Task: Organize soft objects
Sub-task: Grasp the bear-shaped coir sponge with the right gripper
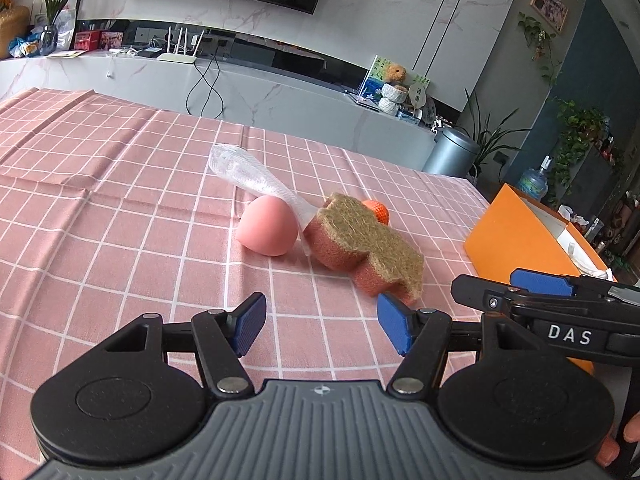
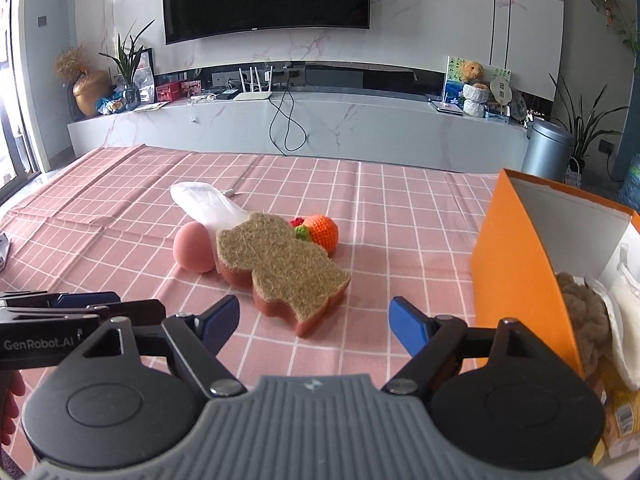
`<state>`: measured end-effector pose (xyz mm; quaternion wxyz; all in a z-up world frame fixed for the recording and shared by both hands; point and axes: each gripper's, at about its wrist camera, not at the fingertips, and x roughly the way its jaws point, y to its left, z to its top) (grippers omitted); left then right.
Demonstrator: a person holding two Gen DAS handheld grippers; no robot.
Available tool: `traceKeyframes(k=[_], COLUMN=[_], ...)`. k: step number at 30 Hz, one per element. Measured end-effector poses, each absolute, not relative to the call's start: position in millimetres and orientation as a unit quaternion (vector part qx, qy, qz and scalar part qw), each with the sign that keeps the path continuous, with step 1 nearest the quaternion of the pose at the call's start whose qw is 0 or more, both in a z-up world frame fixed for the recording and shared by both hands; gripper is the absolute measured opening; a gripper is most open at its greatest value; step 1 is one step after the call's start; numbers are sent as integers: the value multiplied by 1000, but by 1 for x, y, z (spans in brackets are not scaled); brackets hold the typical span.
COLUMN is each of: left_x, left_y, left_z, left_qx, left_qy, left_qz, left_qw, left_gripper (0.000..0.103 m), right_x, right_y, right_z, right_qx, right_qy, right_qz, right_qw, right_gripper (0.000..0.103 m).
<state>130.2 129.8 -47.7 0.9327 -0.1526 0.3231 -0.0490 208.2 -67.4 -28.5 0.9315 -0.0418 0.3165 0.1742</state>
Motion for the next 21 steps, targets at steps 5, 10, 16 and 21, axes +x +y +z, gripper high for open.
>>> traceKeyframes(k=[5,10,16,21], left_x=[141,156,176,187], left_y=[133,134,144,155], left_z=[-47,-44,-43,-42], left_qx=[-154,-161,-142,-119], left_qy=[322,321,331,336], left_qz=[-52,-59,-47,-34], left_qw=[933,931,932,934], left_gripper=[75,75,75,73], right_x=[226,243,266,284], right_y=[-61,-55,-40,-23], right_z=[-30,-31,-38,-47], right_qx=[-50,-58,-83,-103], right_qy=[313,310,327,348], right_qz=[175,181,213,259], right_qw=[932,932,917,895], right_gripper=[80,76,84,90])
